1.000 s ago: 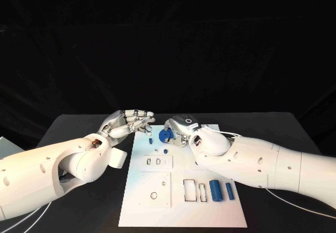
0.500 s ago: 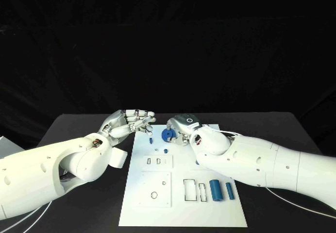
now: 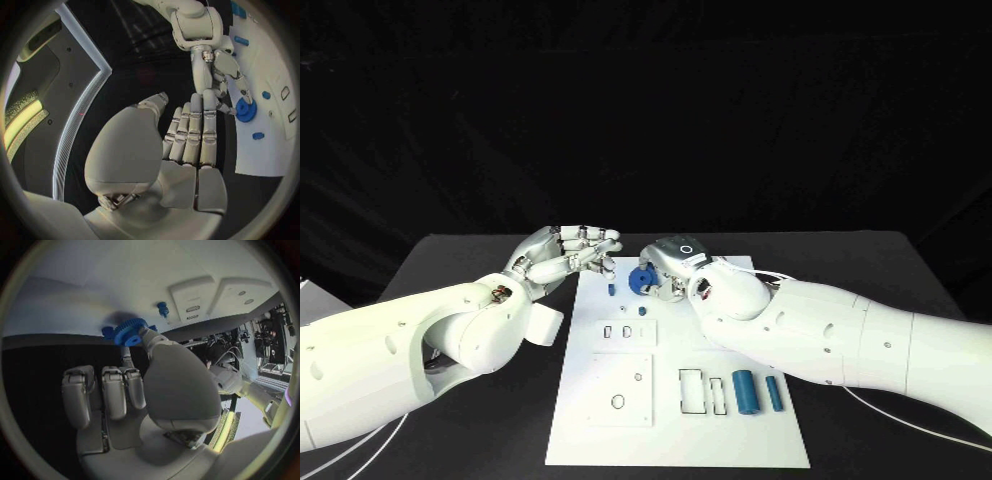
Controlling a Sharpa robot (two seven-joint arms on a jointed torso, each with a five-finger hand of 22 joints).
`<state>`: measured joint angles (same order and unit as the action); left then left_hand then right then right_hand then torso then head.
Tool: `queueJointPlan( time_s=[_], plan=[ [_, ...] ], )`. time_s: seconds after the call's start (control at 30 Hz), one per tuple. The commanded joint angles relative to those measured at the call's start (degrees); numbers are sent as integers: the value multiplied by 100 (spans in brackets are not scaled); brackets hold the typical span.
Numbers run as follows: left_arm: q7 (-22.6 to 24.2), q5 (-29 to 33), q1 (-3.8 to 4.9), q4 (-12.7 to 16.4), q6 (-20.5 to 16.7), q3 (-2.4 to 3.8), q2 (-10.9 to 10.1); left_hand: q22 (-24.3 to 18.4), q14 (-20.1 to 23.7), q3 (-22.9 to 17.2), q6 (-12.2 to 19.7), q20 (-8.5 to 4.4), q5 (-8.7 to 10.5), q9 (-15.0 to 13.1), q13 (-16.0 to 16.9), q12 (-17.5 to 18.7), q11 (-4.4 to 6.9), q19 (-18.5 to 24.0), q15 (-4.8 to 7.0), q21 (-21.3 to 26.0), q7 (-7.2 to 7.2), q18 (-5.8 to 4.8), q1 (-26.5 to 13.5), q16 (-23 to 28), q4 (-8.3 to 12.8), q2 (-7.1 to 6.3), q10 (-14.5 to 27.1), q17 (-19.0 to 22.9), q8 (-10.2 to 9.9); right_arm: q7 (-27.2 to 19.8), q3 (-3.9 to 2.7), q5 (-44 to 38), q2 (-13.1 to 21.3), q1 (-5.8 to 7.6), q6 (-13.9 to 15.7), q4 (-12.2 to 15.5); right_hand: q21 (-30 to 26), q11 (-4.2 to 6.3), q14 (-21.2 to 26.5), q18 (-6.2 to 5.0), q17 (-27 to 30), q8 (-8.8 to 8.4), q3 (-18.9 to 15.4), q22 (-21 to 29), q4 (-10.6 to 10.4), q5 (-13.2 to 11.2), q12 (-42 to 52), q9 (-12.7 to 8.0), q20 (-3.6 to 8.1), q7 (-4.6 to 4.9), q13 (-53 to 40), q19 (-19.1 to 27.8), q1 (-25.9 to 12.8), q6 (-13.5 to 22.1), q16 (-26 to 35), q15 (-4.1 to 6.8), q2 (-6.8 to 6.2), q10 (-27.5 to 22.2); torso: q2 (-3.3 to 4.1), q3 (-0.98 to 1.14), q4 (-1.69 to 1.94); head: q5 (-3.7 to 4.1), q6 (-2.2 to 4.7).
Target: Assemble the parts on the task board
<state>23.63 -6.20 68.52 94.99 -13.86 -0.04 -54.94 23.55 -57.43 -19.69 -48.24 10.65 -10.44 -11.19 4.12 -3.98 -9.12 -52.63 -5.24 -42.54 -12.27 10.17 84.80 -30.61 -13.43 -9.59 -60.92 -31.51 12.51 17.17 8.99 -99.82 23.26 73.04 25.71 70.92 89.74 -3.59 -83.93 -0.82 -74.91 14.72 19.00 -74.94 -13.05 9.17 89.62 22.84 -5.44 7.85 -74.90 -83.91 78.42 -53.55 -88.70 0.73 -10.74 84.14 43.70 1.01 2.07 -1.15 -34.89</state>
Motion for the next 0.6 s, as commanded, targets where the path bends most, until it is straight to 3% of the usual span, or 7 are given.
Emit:
queueJointPlan(
  time_s=[0.03, 0.6],
  plan=[
    [27, -22, 7, 13, 104, 5, 16, 7, 35, -30, 39, -14, 18, -7, -8, 30, -3, 35, -15, -32, -33, 17, 32, -19, -16, 14, 29, -7, -4, -109, 0, 17, -10, -5, -23, -7, -18, 31, -512, 67, -1057, 0, 34, -1455, 4, -11, -39, -5, 44, 3, -1430, -577, 23, -33, -10, 43, -48, 516, 2, -3, 2, 6, -1],
    [13, -22, 7, -3, 110, 5, 26, 31, 42, -46, 41, -9, 20, -11, -7, 27, -6, 62, -18, -69, -36, 18, 35, -19, -6, 14, 33, -11, -4, -25, 1, 36, -83, -47, 34, -186, -54, 1, -505, 55, -1027, -124, 46, -1415, -22, -59, -131, -62, 24, 46, -1339, -551, 0, 76, 0, 5, -111, 434, 4, 4, 5, -13, 2]
  ],
)
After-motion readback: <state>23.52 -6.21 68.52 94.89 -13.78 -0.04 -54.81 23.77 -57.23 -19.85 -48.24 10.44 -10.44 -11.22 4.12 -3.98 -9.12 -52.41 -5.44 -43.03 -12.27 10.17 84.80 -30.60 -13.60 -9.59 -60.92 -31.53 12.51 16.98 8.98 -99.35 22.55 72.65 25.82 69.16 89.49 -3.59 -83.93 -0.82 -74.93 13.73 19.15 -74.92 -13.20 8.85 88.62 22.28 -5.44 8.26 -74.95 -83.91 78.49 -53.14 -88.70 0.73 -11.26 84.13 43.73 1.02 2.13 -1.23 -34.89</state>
